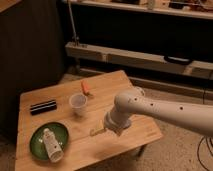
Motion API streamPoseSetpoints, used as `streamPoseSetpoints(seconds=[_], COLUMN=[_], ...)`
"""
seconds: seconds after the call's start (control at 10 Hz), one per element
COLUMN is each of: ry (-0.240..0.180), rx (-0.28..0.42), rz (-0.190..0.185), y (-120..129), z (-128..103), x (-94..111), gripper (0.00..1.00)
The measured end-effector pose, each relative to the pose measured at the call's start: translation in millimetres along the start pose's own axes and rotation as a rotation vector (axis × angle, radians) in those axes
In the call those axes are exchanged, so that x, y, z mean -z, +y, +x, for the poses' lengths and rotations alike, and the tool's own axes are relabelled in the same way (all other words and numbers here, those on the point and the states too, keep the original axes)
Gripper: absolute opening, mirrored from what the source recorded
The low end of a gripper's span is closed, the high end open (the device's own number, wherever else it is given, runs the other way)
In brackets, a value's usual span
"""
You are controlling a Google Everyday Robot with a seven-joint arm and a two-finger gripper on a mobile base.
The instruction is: Pick up the ceramic cup
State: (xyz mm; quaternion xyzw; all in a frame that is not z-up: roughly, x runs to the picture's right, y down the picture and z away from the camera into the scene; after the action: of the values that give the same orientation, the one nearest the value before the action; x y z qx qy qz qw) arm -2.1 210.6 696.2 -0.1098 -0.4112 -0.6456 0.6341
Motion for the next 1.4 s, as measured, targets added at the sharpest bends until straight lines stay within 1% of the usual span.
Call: streamPoseSetpoints(seconds=[0.3,0.4,0.5,0.7,0.8,0.9,1.0,1.1,1.2,1.3,1.4], ry=[0.002,0.018,0.059,0.119,0.151,0.183,0.195,0.207,0.217,0.223,0.226], rx=[0.002,-0.007,-0.014,-0.014,-0.017,-0.023,-0.026,-0.033,-0.046,-0.049,-0.049], rz=[-0.004,-0.011,-0.023,-0.041,-0.048,-0.042,-0.031,-0.005,0.036,0.062,0.081], y=[0,-1,-5,-12,-14,-12,-10,-7,-6,-11,-17], z=[0,3,14,44,69,105,126,155,192,215,233], x=[0,2,10,29,41,55,61,68,74,74,72], gripper=[0.80,0.80,0.80,0.80,0.80,0.80,0.80,0.80,0.80,0.80,0.80])
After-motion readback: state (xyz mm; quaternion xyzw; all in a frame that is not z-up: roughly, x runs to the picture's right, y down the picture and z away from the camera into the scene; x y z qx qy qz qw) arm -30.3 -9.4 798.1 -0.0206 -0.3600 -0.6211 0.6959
